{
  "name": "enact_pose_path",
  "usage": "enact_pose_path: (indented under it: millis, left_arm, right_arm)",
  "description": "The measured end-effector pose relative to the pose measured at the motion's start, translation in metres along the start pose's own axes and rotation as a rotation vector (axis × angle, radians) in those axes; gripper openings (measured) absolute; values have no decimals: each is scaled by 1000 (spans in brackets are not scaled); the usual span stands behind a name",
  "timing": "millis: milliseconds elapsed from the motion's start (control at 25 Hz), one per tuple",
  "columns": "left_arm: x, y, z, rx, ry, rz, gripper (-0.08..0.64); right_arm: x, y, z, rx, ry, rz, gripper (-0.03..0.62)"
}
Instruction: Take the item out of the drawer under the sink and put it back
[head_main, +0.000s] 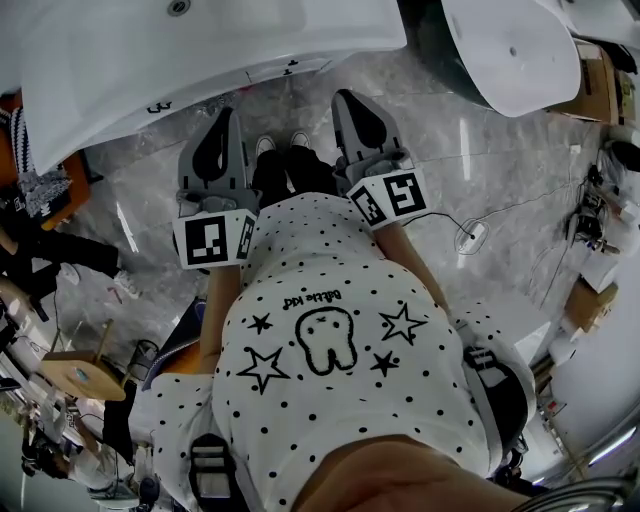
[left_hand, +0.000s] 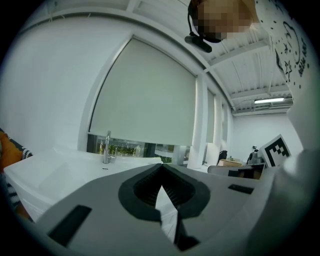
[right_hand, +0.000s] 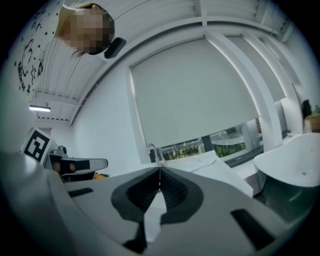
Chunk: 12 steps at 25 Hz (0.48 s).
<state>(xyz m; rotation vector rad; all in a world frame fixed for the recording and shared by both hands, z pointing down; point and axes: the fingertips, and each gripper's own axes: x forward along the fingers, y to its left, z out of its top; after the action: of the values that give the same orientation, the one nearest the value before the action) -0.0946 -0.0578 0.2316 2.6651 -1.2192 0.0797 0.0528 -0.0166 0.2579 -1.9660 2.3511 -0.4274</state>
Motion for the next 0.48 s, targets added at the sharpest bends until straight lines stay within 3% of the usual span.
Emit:
enact_pose_path:
  millis: [240, 480]
  left_arm:
    - [0, 7, -4, -5, 5, -3, 3]
    - [4, 15, -13, -18, 12, -7, 3]
  right_arm:
    - [5, -2, -6, -16, 9, -13, 14]
    - [18, -15, -34, -73, 81, -49, 14]
